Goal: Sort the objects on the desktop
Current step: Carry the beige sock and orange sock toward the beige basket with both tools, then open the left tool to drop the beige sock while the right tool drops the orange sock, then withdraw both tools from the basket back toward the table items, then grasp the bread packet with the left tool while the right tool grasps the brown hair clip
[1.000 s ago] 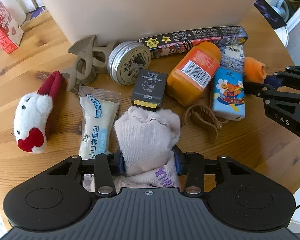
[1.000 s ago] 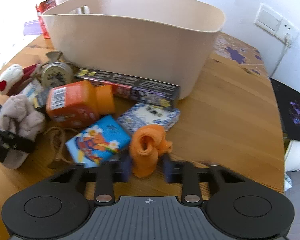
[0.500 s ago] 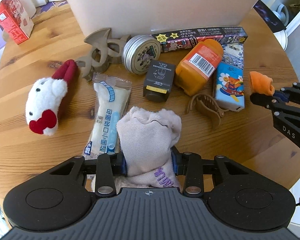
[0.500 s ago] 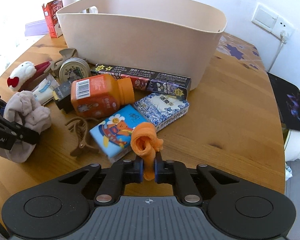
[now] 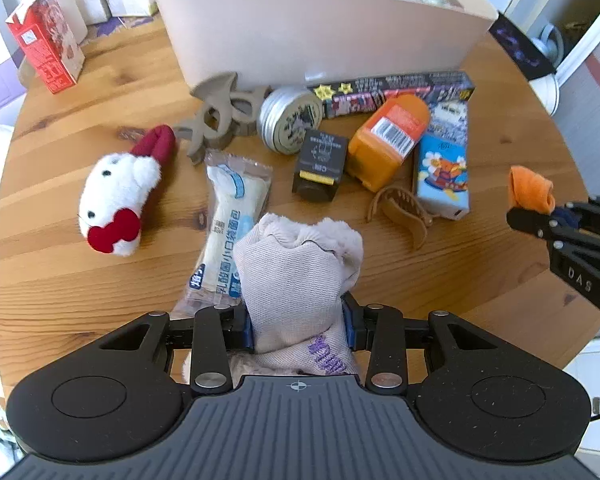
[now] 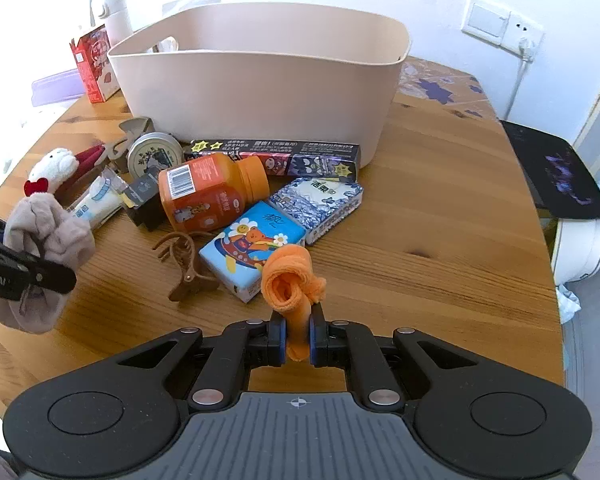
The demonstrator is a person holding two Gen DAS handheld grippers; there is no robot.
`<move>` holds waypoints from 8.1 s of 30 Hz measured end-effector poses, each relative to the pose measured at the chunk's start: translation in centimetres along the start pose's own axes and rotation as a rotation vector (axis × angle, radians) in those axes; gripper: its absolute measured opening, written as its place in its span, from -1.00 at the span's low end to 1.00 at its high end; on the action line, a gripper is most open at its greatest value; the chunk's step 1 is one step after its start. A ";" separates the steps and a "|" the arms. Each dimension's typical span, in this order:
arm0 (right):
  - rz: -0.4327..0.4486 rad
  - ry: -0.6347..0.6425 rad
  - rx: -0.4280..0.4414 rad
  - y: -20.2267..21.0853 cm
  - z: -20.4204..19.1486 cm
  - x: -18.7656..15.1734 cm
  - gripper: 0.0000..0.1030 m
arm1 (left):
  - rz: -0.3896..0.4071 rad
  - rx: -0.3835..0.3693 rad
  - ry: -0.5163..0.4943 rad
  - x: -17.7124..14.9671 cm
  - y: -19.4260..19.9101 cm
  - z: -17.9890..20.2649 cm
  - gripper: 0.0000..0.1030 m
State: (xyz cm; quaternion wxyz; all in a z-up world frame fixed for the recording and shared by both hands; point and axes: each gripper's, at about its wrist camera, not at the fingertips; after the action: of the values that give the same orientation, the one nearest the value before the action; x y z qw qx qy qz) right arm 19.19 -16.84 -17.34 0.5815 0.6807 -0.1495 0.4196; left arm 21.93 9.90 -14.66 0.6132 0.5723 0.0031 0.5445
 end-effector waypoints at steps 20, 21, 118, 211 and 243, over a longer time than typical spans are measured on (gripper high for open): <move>0.174 0.001 -0.088 4.3 1.2 4.7 -0.79 | 0.165 -0.023 0.124 4.6 3.9 -1.8 -0.24; 0.183 0.000 -0.091 4.2 1.3 5.0 -0.79 | 0.175 -0.020 0.122 5.0 4.1 -1.8 -0.24; 0.182 0.085 -0.006 0.8 -2.3 9.3 1.00 | 0.328 0.119 0.085 9.9 4.3 -4.1 0.49; 0.063 0.089 0.209 -3.5 -9.4 2.9 0.19 | 0.025 0.139 0.080 -0.1 -3.8 -6.7 0.50; -0.059 0.090 0.187 -6.2 -9.5 1.9 -0.65 | 0.137 0.069 0.027 0.4 -3.0 -5.6 -0.47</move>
State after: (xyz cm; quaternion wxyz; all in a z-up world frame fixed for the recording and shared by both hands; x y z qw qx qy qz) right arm 20.88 -5.87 -20.28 0.5338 0.7166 -0.0633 0.4445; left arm 20.51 14.83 -18.46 0.5543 0.5846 -0.0092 0.5924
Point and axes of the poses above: each gripper's, at about its wrist camera, not at the fingertips, and y roughly against the way its jaws point, z to its right, x to its top, and after that the axes turned 15 degrees about z, right-handed
